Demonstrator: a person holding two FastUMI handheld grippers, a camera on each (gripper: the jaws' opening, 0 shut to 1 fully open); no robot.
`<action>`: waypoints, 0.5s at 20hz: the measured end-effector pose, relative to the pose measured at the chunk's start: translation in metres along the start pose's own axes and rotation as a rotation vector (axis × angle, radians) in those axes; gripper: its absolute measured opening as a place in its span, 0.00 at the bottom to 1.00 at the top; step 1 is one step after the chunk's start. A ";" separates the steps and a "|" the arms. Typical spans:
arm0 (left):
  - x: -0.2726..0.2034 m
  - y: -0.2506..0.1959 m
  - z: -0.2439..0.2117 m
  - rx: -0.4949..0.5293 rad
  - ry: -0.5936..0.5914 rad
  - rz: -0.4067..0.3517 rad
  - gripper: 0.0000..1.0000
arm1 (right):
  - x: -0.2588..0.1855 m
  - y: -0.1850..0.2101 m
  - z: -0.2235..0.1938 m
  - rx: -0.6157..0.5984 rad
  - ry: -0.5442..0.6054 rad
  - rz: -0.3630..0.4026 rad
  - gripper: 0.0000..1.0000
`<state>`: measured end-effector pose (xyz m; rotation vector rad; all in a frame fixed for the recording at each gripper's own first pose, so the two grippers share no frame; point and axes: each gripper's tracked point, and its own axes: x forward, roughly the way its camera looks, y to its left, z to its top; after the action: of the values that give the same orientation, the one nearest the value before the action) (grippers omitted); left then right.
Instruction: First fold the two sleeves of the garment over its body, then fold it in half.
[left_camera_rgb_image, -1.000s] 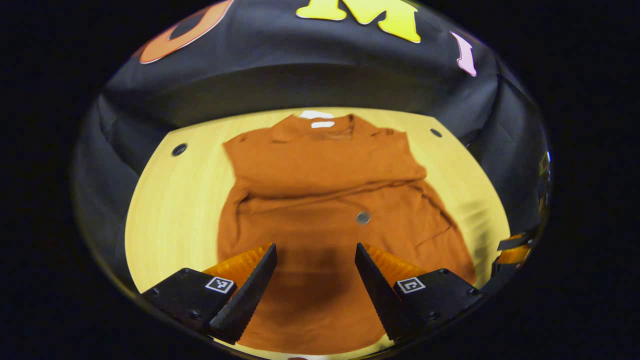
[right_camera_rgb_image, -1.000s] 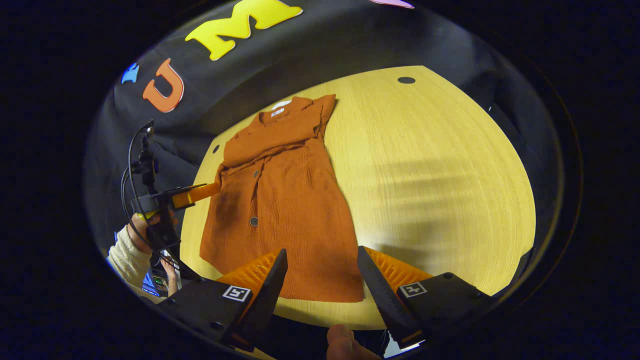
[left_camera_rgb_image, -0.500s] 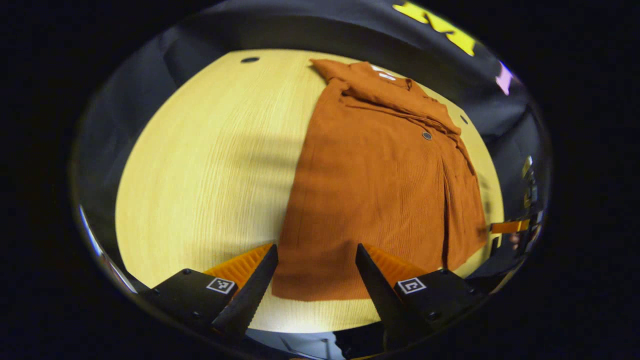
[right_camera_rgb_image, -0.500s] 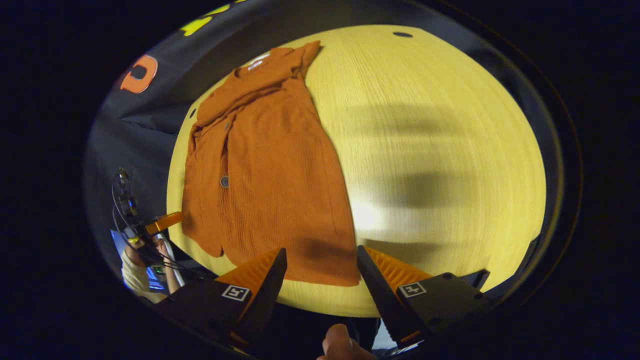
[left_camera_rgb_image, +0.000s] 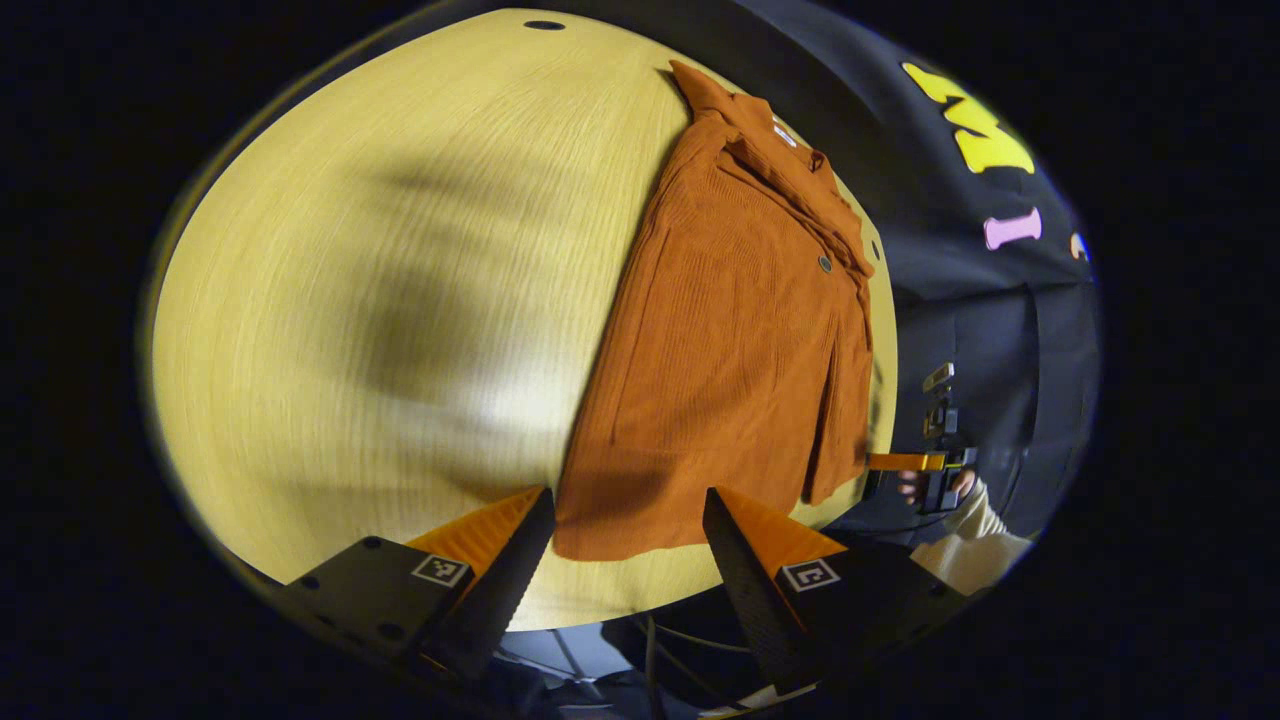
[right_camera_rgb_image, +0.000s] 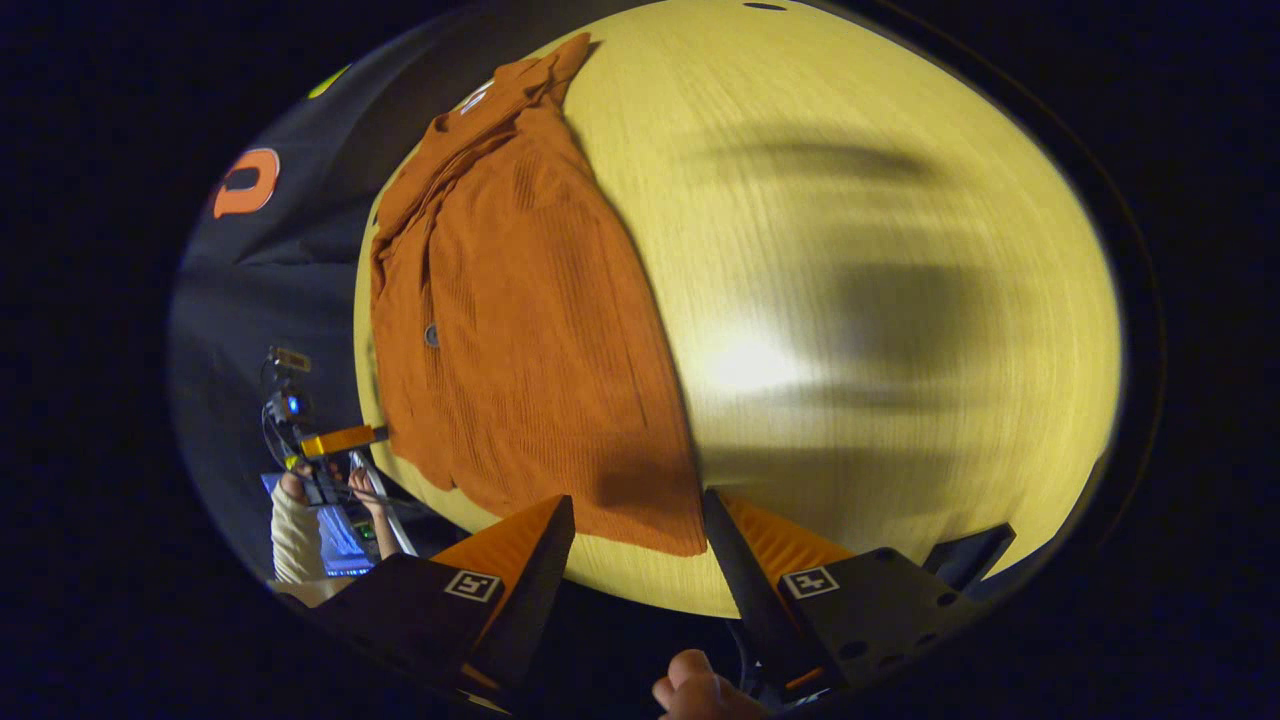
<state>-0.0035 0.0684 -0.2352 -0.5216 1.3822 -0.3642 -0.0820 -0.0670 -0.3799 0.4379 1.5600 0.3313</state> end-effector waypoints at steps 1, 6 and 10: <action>-0.001 0.001 0.000 0.012 0.007 -0.014 0.96 | 0.001 -0.001 0.000 0.002 0.008 0.015 0.86; -0.006 0.004 0.000 -0.019 0.053 -0.117 0.92 | -0.002 -0.007 0.004 0.088 0.029 0.089 0.86; -0.012 0.004 -0.003 -0.017 0.057 -0.225 0.92 | 0.000 -0.005 0.000 0.026 0.039 0.103 0.75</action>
<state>-0.0085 0.0776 -0.2272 -0.6874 1.3856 -0.5534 -0.0823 -0.0714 -0.3823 0.5355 1.5842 0.4014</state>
